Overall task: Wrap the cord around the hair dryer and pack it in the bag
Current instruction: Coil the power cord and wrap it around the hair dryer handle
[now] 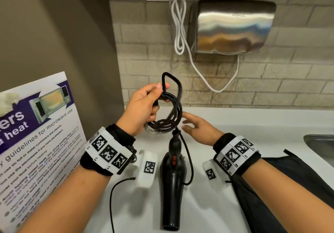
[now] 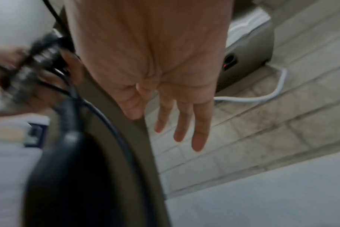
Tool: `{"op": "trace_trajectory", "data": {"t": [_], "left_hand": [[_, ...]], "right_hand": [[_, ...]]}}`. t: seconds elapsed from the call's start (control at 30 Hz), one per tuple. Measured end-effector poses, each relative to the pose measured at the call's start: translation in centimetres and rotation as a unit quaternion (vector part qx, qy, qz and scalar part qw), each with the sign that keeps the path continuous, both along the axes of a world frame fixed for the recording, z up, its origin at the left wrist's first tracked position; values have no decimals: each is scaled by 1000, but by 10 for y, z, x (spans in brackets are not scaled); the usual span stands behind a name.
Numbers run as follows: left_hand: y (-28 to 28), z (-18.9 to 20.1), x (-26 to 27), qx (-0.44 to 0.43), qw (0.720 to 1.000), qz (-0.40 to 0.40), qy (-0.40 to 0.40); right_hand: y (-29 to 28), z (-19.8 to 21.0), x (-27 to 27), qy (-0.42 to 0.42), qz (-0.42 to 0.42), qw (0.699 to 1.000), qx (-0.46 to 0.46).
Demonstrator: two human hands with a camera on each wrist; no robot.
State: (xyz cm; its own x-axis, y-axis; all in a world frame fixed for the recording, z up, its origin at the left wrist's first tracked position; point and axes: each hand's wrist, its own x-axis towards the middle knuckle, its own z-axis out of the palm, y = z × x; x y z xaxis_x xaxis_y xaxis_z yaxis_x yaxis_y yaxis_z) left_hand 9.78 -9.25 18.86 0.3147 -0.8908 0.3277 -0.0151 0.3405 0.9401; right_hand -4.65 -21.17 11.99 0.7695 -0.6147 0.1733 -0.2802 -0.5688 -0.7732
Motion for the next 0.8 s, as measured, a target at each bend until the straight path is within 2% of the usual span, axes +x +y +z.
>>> {"op": "trace_trajectory", "data": {"t": [0.1,0.2,0.27,0.33,0.4,0.5,0.57,0.67,0.8], "left_hand": [[-1,1,-1,2,1000,-3,-7],[0,2,-1,1,1000,2,-12],[0,1,1,1,1000,9,-17],[1,1,2,7,1000,3,-7],[4,2,0,16,999,-25,19],[9,7,-2,31,997,-48,52],[11,9,-1,29,996,-56,55],[11,8,-1,23,996,-64,53],[8,5,-2,25,997,-61,37]], "right_hand": [[16,6,12,-66,88,994,-5],[20,6,12,-131,114,985,18],[20,8,9,-142,108,983,29],[17,10,8,-138,65,988,16],[8,10,9,-116,-25,993,-29],[-23,-7,3,-34,-171,979,-108],[-46,-25,-5,16,-229,968,-102],[-60,-55,-10,80,-265,958,-73],[-51,-71,-3,113,-229,966,-35]]}}
